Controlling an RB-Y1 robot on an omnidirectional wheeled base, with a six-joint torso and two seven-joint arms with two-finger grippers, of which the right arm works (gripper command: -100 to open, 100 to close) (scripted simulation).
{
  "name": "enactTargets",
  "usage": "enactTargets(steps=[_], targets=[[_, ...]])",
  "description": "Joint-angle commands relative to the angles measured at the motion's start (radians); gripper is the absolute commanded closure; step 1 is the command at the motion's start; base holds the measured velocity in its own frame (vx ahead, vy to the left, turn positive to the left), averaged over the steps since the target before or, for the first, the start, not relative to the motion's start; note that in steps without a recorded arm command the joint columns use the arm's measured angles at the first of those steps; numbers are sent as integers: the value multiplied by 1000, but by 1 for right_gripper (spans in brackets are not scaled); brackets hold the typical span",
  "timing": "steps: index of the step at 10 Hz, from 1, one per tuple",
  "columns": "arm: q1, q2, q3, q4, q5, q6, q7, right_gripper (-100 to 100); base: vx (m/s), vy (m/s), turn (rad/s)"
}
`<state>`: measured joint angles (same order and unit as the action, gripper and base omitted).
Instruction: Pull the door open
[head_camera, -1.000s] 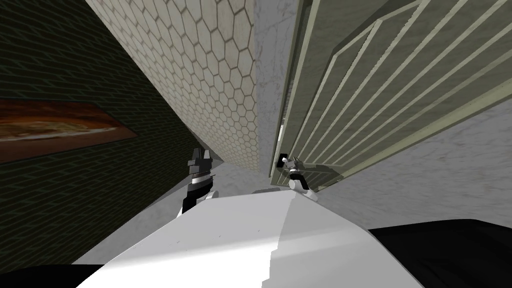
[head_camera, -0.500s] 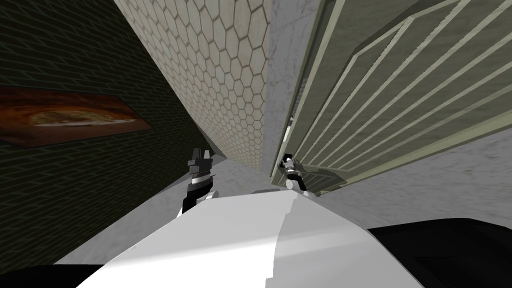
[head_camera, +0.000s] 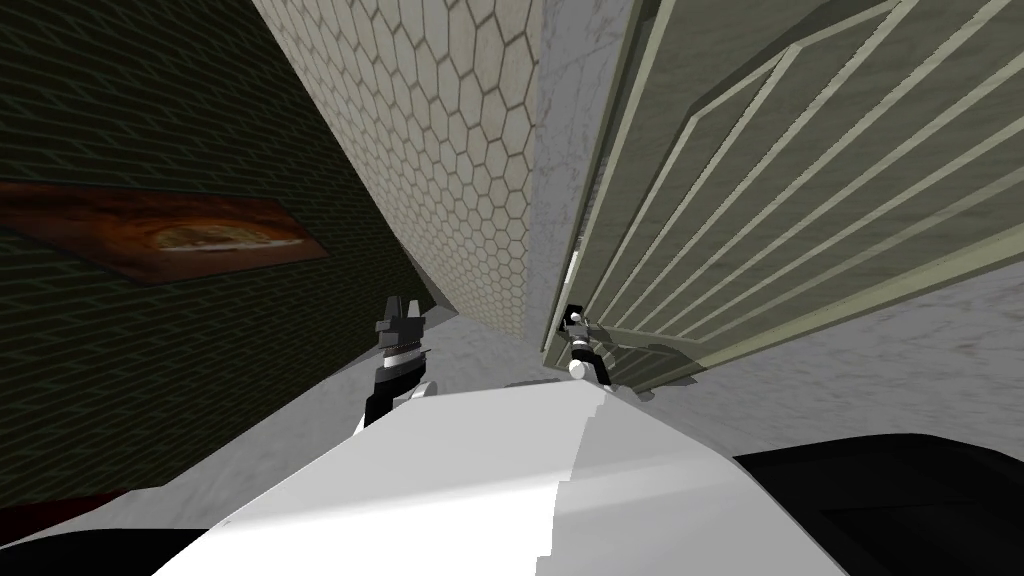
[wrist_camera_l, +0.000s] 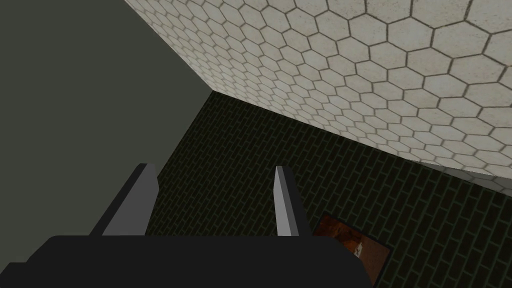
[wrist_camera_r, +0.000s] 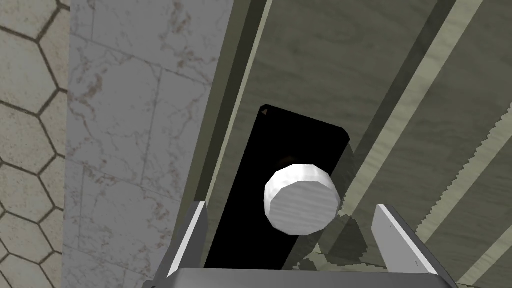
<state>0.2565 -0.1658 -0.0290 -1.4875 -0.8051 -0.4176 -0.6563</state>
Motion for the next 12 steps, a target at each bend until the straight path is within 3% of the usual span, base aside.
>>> enactTargets(steps=[1, 6, 7, 8, 11, 12], targets=[[9, 17, 4, -17, -45, 0, -50, -100, -101, -23, 77], [30, 53, 14, -54, -137, 0, -152, -100, -78, -18, 62], [27, 49, 13, -49, -127, 0, -139, -100, -27, -4, 8], [25, 18, -11, -31, -141, -3, -171, -100, 99, -13, 127], [22, -32, -47, -3, -160, -9, -215, -100, 172, -36, 150], [20, -24, -33, 2, -153, -17, -210, -100, 66, -22, 18]])
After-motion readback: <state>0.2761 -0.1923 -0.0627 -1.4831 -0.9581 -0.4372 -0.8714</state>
